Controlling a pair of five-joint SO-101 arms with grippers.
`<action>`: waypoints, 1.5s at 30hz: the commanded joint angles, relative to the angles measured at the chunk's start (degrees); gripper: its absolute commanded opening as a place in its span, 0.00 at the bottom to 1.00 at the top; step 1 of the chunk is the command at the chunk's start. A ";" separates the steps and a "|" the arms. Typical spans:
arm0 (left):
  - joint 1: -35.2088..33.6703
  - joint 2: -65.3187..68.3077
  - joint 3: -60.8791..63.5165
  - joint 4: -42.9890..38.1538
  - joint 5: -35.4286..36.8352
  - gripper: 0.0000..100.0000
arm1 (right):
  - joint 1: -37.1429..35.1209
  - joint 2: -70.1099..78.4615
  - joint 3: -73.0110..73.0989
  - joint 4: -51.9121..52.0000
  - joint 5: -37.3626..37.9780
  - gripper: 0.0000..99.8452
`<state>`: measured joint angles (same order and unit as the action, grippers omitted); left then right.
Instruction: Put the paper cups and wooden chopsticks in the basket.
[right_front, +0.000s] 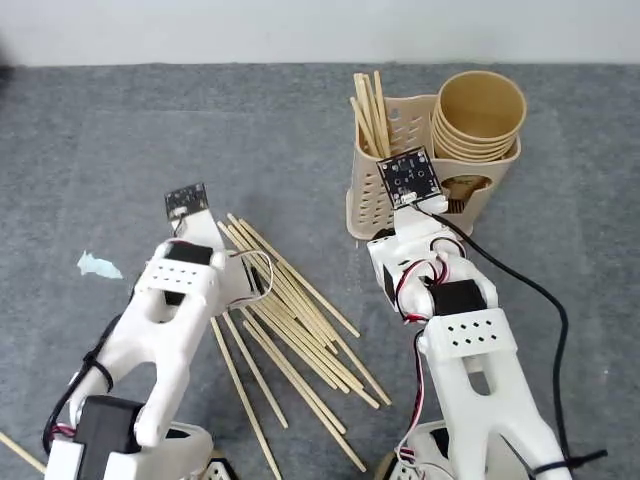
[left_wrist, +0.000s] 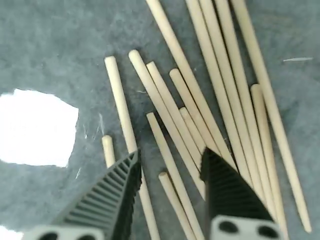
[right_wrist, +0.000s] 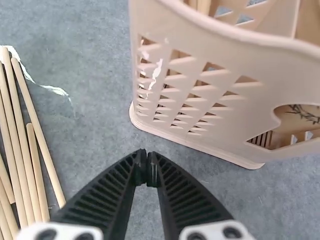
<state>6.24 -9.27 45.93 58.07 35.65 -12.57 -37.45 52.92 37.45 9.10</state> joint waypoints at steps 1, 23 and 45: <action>0.00 -0.53 0.92 -2.64 0.44 0.12 | 0.40 -1.71 -0.53 -0.57 -0.09 0.01; 0.35 -0.53 6.29 -4.75 -2.37 0.10 | 0.40 -1.71 -0.44 -0.57 -0.09 0.01; 4.57 -1.14 0.66 0.35 1.32 0.01 | 0.66 -5.85 -0.62 1.45 1.67 0.01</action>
<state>8.44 -9.27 51.91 54.99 36.44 -12.57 -38.95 52.92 37.45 9.10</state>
